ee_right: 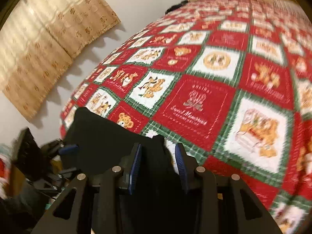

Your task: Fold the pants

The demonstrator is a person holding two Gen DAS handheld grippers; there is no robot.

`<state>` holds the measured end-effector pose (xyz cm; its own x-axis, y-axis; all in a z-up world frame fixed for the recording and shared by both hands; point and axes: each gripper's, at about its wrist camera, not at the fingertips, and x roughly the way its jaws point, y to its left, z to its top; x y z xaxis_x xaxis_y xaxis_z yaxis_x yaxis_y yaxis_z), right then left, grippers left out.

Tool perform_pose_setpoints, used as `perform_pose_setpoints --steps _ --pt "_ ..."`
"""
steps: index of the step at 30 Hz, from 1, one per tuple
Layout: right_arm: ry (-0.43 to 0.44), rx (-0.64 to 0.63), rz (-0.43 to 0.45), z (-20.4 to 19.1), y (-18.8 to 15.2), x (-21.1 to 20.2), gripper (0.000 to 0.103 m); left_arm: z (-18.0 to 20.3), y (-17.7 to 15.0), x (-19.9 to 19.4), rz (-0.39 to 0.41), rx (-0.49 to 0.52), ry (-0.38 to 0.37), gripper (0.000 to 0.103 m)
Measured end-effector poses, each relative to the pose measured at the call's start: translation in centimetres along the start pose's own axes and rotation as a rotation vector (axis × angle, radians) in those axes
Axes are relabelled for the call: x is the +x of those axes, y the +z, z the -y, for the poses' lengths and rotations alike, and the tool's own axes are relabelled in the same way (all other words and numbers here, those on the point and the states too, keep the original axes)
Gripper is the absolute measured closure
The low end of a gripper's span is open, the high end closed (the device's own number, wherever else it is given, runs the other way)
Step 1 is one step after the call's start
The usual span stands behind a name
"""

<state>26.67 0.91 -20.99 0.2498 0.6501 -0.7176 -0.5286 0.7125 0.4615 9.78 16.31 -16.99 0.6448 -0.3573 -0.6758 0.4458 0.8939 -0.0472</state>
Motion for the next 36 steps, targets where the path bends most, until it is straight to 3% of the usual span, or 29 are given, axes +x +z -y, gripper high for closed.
perform_pose_setpoints --steps 2,5,8,13,19,24,30,36 --pt "0.040 0.031 -0.002 0.3 -0.1 0.4 0.067 0.2 0.0 0.1 -0.001 0.001 0.011 0.047" --pt "0.062 0.056 -0.005 0.2 -0.1 0.7 0.090 0.2 0.1 0.1 -0.011 -0.009 0.017 0.047" --pt "0.030 0.043 0.011 -0.2 -0.1 0.2 0.096 0.2 0.3 0.1 -0.024 -0.014 0.018 0.047" --pt "-0.042 0.056 0.025 0.5 0.2 0.4 0.097 0.1 0.5 0.5 -0.039 -0.021 0.023 0.047" --pt "-0.049 0.057 0.029 0.9 0.2 0.4 0.096 0.0 0.4 0.4 -0.043 -0.015 0.022 0.046" --pt "-0.106 0.012 0.056 -0.1 -0.6 -2.3 0.085 0.1 0.5 0.4 -0.050 -0.020 0.034 0.046" --pt "-0.138 -0.059 0.111 -2.1 -3.7 -7.0 0.085 0.6 1.0 0.1 -0.061 -0.017 0.074 0.046" --pt "-0.196 -0.182 0.053 -4.9 -8.3 -7.8 0.084 -0.3 1.0 -1.2 -0.039 -0.017 0.149 0.046"
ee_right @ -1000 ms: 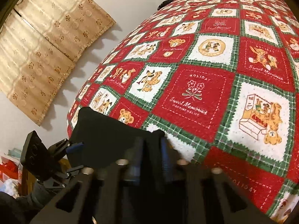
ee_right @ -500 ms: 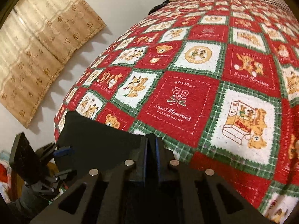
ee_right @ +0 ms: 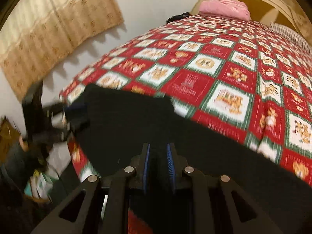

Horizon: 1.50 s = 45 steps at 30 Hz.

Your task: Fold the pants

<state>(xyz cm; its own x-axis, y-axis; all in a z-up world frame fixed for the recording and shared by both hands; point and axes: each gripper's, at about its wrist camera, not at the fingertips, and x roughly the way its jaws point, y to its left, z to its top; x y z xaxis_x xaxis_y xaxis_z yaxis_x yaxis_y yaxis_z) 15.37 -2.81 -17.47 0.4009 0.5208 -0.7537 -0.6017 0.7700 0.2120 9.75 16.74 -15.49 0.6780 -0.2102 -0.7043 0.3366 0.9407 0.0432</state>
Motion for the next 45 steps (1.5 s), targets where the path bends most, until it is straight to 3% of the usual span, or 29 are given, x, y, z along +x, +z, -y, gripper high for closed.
perform_pose_setpoints --steps 8,13,19,21,27,35,45 --pt "-0.020 -0.019 -0.074 -1.3 -4.3 0.9 0.084 -2.5 -0.3 0.9 -0.032 -0.047 0.085 0.039" --pt "-0.030 -0.009 -0.042 -2.0 -5.2 0.7 0.084 -2.6 -0.2 1.4 -0.029 -0.051 0.101 0.034" --pt "0.004 -0.038 -0.021 -2.1 -5.3 0.5 0.074 -2.6 0.0 1.2 -0.039 -0.080 0.125 0.031" --pt "-0.003 -0.033 -0.008 -2.3 -5.5 -0.4 0.065 -2.5 0.3 0.3 -0.039 -0.101 0.158 0.031" --pt "-0.074 -0.034 0.083 -1.5 -6.1 -4.6 0.065 -0.4 1.5 -3.1 0.047 -0.079 0.162 0.031" --pt "-0.234 0.168 0.215 5.5 -8.9 -12.5 0.065 6.7 4.3 -1.0 0.047 0.024 0.020 0.028" --pt "-0.506 0.562 0.394 18.2 -17.6 -26.3 0.064 13.4 5.3 1.8 0.007 0.098 -0.068 0.028"
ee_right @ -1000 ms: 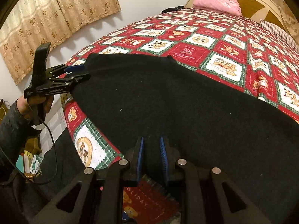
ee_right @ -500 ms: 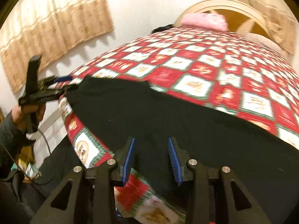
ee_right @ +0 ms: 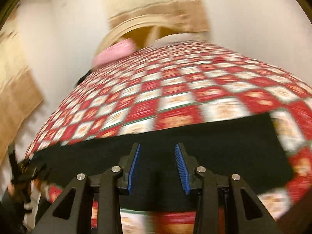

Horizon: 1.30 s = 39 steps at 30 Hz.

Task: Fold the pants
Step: 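Grasp the pants leg end with the right gripper and lift it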

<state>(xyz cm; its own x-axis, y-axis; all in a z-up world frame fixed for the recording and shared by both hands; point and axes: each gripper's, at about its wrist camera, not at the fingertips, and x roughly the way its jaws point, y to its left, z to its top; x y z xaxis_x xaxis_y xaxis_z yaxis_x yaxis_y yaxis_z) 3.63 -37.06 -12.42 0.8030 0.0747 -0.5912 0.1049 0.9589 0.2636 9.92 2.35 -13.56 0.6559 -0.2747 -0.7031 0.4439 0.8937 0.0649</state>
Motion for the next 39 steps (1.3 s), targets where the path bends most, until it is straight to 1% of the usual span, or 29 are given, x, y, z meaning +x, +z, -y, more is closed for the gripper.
perform_pose_setpoints --steps 1,3,5,7,10,15,17,20,24,28,31,34,37,38,39 --pt "-0.035 0.042 0.020 2.2 0.3 -0.9 0.064 0.4 0.2 0.1 -0.002 0.004 0.000 0.028" --pt "-0.101 0.101 0.043 5.3 0.7 -2.2 0.064 1.1 0.5 0.4 -0.002 0.010 -0.003 0.028" --pt "-0.147 0.161 0.050 8.2 0.8 -3.1 0.064 1.9 1.0 0.6 0.001 0.020 -0.008 0.028" --pt "-0.162 0.208 0.028 10.2 0.7 -3.4 0.064 2.7 1.4 1.0 0.004 0.030 -0.014 0.028" --pt "-0.154 0.253 0.013 12.1 0.4 -3.7 0.064 3.5 1.6 1.8 -0.003 0.029 -0.020 0.028" --pt "-0.180 0.245 -0.019 12.7 0.1 -3.0 0.064 3.5 1.1 3.2 -0.027 0.005 -0.009 0.028" --pt "-0.169 0.254 -0.040 13.2 -0.3 -2.5 0.064 3.1 0.5 3.5 -0.035 -0.015 -0.005 0.028" --pt "-0.168 0.240 -0.037 13.1 -0.6 -2.3 0.064 2.7 0.3 3.4 -0.027 -0.038 -0.010 0.025" --pt "-0.144 0.231 -0.049 12.7 -0.6 -2.1 0.064 2.6 0.2 3.4 -0.022 -0.048 -0.007 0.024" --pt "-0.166 0.212 -0.063 12.7 -0.6 -1.8 0.064 2.6 0.1 3.5 -0.020 -0.054 -0.006 0.023" --pt "-0.156 0.218 -0.048 13.2 -0.8 -1.7 0.064 2.5 0.1 3.5 -0.021 -0.061 -0.008 0.023" --pt "-0.155 0.192 -0.042 13.0 -0.9 -1.6 0.064 2.5 0.1 3.5 -0.020 -0.066 -0.005 0.023" --pt "-0.128 0.201 -0.031 13.4 -1.0 -1.6 0.064 2.6 0.1 3.5 -0.019 -0.070 -0.005 0.023" --pt "-0.117 0.209 -0.026 13.5 -1.1 -1.6 0.066 2.5 0.0 3.5 -0.019 -0.071 -0.005 0.023" --pt "-0.099 0.225 -0.018 13.9 -1.1 -1.7 0.070 2.5 0.0 3.5 -0.019 -0.071 -0.005 0.023"
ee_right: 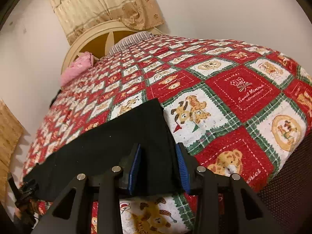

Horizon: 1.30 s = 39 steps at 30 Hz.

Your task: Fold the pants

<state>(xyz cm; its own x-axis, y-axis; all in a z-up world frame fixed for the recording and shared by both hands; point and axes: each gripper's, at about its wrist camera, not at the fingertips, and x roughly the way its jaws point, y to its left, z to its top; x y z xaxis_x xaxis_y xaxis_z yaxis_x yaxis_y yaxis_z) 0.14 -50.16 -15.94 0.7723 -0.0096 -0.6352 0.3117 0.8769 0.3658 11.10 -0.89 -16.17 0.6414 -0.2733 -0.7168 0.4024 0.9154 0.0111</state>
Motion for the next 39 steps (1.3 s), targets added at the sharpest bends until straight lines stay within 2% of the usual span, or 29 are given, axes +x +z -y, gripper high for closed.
perform_pose_setpoints --steps 3,5,13,20,26,34,39 --pt "0.050 0.038 0.009 0.7 -0.1 -0.1 0.086 0.0 0.0 0.0 -0.001 0.002 0.000 0.023" --pt "0.092 0.063 0.015 0.9 -0.1 -0.1 0.088 0.0 0.0 0.0 -0.002 0.000 -0.002 0.023" --pt "0.109 0.029 0.091 -1.0 0.0 -1.7 0.090 -0.2 -0.1 -0.4 -0.003 -0.012 -0.006 0.023" --pt "0.077 -0.118 0.174 -6.8 0.1 -4.3 0.090 -0.4 0.4 -2.5 0.040 -0.022 -0.026 0.023" --pt "0.137 -0.242 0.203 -13.0 -0.3 -6.0 0.091 -0.6 0.6 -3.9 0.072 -0.034 -0.051 0.023" --pt "0.241 -0.392 0.179 -21.4 -1.2 -5.6 0.091 -0.9 0.1 -4.1 0.077 -0.046 -0.083 0.023" --pt "0.292 -0.471 0.133 -25.8 -2.7 -4.1 0.091 -1.3 -0.2 -3.9 0.069 -0.068 -0.109 0.023"
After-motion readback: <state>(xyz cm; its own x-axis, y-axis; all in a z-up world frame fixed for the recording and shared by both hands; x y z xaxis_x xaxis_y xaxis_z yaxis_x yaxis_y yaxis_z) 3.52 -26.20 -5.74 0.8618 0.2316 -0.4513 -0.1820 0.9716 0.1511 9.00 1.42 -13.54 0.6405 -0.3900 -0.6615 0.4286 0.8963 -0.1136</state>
